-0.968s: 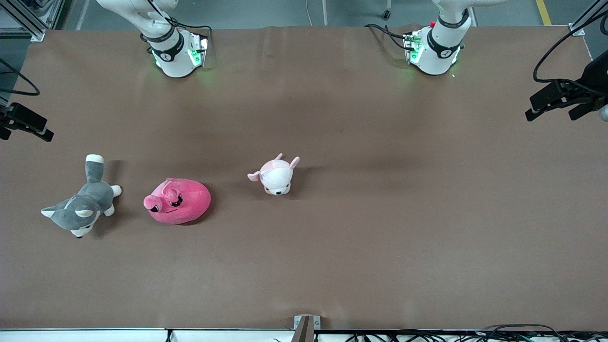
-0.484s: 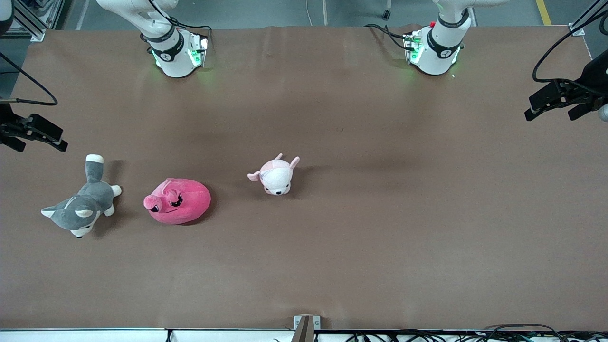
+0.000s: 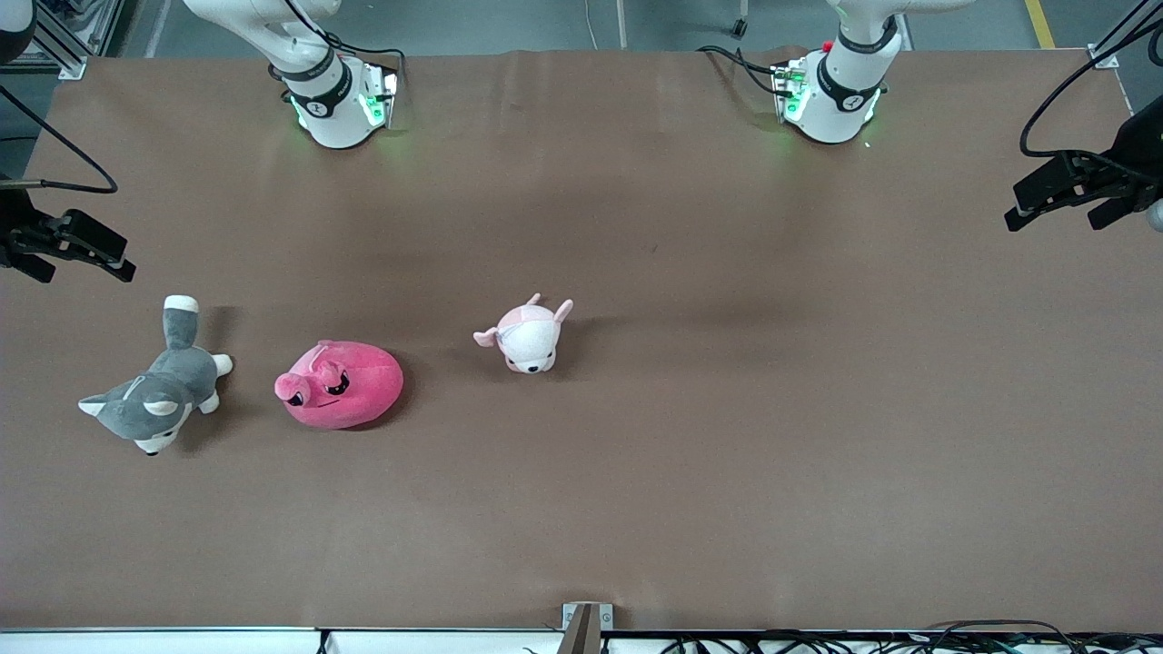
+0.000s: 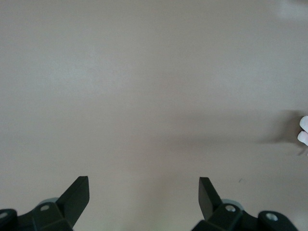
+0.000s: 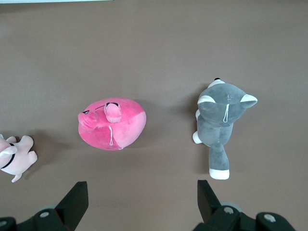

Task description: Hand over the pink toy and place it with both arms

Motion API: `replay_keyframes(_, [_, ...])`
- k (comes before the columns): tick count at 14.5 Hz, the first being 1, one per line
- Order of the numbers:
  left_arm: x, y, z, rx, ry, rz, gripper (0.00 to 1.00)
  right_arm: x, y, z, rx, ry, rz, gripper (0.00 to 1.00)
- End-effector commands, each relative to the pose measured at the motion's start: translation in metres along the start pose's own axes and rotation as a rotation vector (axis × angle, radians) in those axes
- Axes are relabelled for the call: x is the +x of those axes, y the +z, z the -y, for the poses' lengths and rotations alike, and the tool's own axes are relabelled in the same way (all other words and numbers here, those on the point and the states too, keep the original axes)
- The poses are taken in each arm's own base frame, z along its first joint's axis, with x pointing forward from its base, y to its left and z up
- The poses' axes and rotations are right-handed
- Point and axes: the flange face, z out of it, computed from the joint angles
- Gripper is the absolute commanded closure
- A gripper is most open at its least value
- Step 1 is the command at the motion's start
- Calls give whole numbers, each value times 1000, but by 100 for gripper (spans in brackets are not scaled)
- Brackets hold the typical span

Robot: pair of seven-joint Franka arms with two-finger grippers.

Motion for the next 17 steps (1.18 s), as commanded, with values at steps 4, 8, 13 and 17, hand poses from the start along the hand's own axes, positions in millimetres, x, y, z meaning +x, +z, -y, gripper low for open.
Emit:
replay_keyframes(4, [-3, -6, -1, 18, 17, -16, 0, -9, -2, -10, -17, 7, -3, 0])
replay_keyframes(8, [-3, -6, -1, 16, 17, -16, 0, -10, 0, -11, -31, -4, 3, 0])
replay_keyframes(13, [-3, -6, -1, 17, 17, -16, 0, -10, 2, -7, -31, -12, 6, 0])
replay_keyframes(17, [-3, -6, -1, 16, 17, -17, 0, -9, 1, -9, -42, -11, 2, 0])
